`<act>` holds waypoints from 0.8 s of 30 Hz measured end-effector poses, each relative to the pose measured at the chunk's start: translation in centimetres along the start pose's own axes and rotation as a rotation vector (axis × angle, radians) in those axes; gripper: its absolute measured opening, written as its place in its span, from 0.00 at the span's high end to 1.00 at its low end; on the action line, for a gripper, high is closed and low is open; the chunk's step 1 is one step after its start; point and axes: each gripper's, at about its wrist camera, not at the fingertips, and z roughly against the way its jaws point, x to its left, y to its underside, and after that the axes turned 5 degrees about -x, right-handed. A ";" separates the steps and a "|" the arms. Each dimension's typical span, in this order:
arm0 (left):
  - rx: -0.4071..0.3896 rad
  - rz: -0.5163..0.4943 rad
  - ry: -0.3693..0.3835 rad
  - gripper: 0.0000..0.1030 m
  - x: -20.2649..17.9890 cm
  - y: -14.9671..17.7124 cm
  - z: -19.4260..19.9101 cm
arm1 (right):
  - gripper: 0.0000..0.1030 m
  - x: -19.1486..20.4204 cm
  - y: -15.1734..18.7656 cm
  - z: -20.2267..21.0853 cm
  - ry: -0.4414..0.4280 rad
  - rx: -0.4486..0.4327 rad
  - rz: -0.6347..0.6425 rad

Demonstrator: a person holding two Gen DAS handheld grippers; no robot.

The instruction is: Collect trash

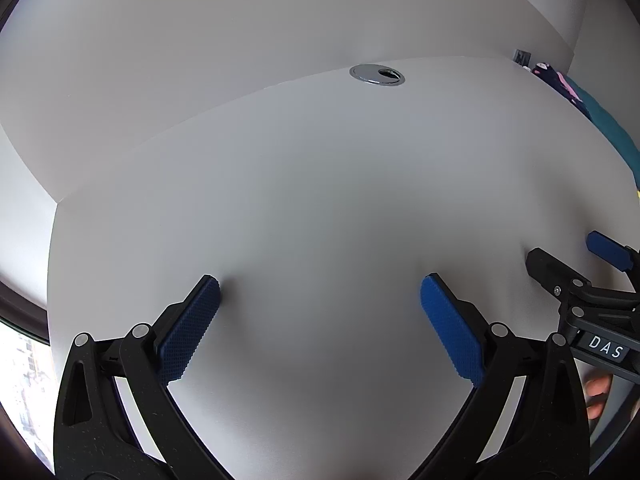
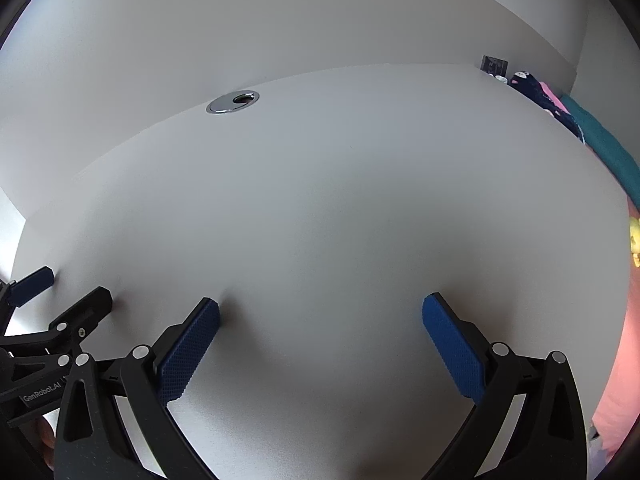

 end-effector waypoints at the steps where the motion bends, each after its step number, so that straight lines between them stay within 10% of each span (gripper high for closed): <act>1: 0.000 0.000 0.000 0.06 0.0 0.0 0.0 | 0.02 0.0 0.0 -0.1 0.000 0.000 0.000; 24: 0.000 0.000 0.000 0.06 0.0 0.0 0.0 | 0.02 0.1 0.0 -0.2 0.002 0.000 0.000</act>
